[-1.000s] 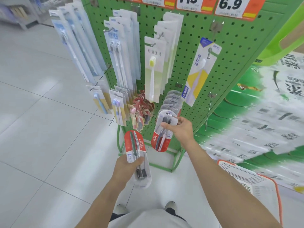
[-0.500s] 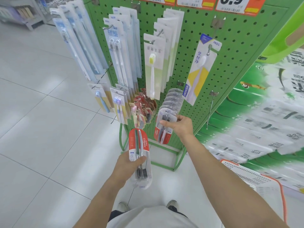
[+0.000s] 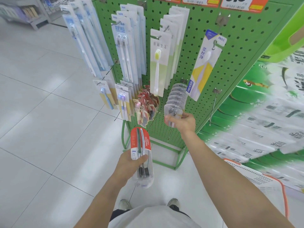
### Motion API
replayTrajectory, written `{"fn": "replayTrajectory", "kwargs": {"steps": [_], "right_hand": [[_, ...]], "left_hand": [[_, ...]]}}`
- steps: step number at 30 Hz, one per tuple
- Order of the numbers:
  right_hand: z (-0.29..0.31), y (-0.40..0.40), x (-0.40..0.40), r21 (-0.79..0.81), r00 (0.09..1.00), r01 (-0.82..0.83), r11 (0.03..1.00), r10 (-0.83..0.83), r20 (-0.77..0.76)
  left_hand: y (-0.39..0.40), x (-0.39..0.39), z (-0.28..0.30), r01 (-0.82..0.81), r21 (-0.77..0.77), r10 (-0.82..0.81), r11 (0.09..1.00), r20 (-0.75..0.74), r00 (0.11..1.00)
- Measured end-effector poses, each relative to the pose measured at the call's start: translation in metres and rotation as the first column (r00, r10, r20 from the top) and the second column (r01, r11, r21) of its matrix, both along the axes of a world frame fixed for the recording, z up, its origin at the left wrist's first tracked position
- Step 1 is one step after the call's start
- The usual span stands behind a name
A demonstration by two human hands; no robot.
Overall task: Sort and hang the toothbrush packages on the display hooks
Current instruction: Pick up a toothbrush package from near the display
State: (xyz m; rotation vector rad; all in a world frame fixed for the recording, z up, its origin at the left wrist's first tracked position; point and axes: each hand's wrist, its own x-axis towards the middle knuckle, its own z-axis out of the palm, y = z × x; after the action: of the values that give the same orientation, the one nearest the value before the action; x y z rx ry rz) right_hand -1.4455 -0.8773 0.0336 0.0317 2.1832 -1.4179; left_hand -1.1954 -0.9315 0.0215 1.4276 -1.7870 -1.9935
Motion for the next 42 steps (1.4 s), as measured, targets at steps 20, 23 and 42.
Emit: {"fn": "replayTrajectory", "kwargs": {"steps": [20, 23, 42], "right_hand": [[-0.018, 0.091, 0.083, -0.52, 0.939, -0.134, 0.843, 0.276, 0.205], [-0.012, 0.095, 0.09, -0.59, 0.949, -0.185, 0.786, 0.299, 0.101], [0.001, 0.099, 0.099, -0.435, 0.842, -0.495, 0.752, 0.539, -0.026]], "left_hand": [[0.006, 0.017, 0.007, -0.054, -0.294, 0.101, 0.954, 0.147, 0.984], [0.012, 0.017, 0.022, -0.433, -0.096, 0.442, 0.896, 0.106, 0.891], [0.012, 0.018, 0.035, -0.316, 0.339, 0.395, 0.886, -0.198, 0.897]]}}
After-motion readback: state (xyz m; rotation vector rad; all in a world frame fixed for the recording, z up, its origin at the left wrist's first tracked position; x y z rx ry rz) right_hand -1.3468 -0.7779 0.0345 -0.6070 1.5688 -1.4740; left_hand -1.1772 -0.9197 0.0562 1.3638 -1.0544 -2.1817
